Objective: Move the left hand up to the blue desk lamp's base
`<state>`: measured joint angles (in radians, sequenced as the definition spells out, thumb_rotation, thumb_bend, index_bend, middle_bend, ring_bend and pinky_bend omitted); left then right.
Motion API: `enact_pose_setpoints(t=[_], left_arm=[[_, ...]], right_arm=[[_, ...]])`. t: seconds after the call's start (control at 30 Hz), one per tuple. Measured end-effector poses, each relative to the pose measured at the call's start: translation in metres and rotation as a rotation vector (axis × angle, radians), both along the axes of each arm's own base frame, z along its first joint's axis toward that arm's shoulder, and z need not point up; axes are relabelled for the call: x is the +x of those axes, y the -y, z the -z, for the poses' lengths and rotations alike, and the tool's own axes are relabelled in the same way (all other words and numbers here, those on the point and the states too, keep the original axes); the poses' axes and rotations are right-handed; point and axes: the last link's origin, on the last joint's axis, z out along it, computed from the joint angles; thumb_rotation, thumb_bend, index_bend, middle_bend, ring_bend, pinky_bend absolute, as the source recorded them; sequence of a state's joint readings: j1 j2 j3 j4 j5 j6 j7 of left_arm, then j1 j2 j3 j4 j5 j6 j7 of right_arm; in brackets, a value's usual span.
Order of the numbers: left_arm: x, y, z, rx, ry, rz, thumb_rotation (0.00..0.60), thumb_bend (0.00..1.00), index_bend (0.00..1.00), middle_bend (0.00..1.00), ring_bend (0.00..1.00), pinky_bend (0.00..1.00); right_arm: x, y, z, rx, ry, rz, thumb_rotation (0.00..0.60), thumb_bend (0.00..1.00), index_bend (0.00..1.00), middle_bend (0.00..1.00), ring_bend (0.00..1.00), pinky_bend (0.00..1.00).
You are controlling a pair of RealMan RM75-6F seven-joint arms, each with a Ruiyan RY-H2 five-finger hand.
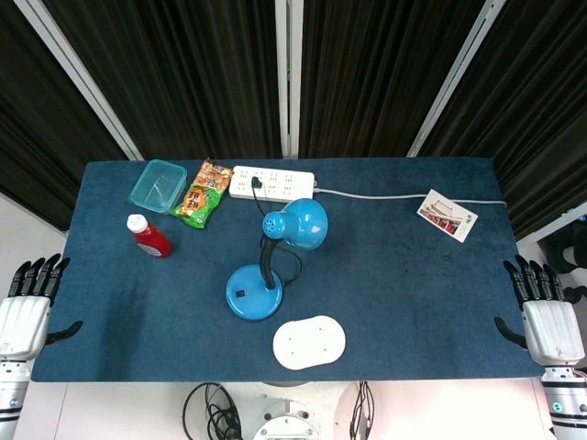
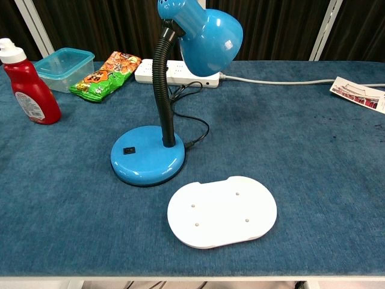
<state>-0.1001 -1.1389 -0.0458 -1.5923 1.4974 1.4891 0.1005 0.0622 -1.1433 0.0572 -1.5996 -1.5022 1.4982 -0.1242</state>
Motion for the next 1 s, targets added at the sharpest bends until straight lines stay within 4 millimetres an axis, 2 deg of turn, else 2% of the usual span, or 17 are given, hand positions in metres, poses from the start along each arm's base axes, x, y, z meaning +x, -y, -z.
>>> enact_pose_setpoints(t=[0.37, 0.43, 0.47, 0.53, 0.6, 0.63, 0.67, 0.7, 0.77, 1.0], left_arm=[[0.004, 0.002, 0.0, -0.004, 0.002, 0.016, 0.6, 0.03, 0.04, 0.02, 0.0, 0.0], [0.006, 0.001, 0.0, -0.004, 0.009, 0.022, 0.6, 0.04, 0.04, 0.05, 0.0, 0.02], [0.007, 0.001, 0.0, -0.003, 0.014, 0.027, 0.6, 0.05, 0.04, 0.08, 0.03, 0.07], [0.01, 0.0, 0.001, -0.003, 0.029, 0.044, 0.6, 0.1, 0.04, 0.23, 0.19, 0.25], [0.014, 0.0, 0.005, -0.016, 0.048, 0.067, 0.6, 0.18, 0.04, 0.51, 0.53, 0.55], [0.016, -0.001, 0.007, -0.026, 0.055, 0.08, 0.6, 0.24, 0.04, 0.63, 0.67, 0.66], [0.018, -0.001, 0.01, -0.041, 0.06, 0.093, 0.6, 0.28, 0.04, 0.7, 0.72, 0.71], [0.021, -0.002, 0.014, -0.066, 0.063, 0.108, 0.6, 0.33, 0.04, 0.75, 0.77, 0.76], [0.024, -0.004, 0.023, -0.108, 0.065, 0.125, 0.6, 0.37, 0.05, 0.78, 0.8, 0.79], [0.052, -0.016, 0.069, -0.31, 0.063, 0.211, 0.6, 0.38, 0.05, 0.79, 0.8, 0.79]], right_arm=[[-0.001, -0.002, -0.002, -0.004, 0.009, 0.003, 0.6, 0.14, 0.0, 0.0, 0.0, 0.0], [-0.001, -0.001, -0.002, -0.007, 0.011, 0.001, 0.6, 0.14, 0.0, 0.0, 0.0, 0.0], [-0.001, -0.001, -0.002, -0.008, 0.012, 0.0, 0.6, 0.14, 0.0, 0.0, 0.0, 0.0], [-0.002, -0.001, -0.003, -0.006, 0.01, 0.001, 0.6, 0.14, 0.0, 0.0, 0.0, 0.0], [-0.002, -0.001, -0.003, -0.004, 0.008, 0.003, 0.6, 0.14, 0.0, 0.0, 0.0, 0.0], [-0.003, -0.001, -0.003, -0.005, 0.009, 0.004, 0.6, 0.14, 0.0, 0.0, 0.0, 0.0], [-0.003, -0.001, -0.003, -0.007, 0.009, 0.005, 0.6, 0.14, 0.0, 0.0, 0.0, 0.0], [-0.004, -0.001, -0.004, -0.008, 0.01, 0.006, 0.6, 0.14, 0.0, 0.0, 0.0, 0.0], [-0.004, -0.001, -0.004, -0.011, 0.013, 0.008, 0.6, 0.14, 0.0, 0.0, 0.0, 0.0], [-0.004, -0.002, -0.002, -0.008, 0.018, 0.004, 0.6, 0.14, 0.0, 0.0, 0.0, 0.0]])
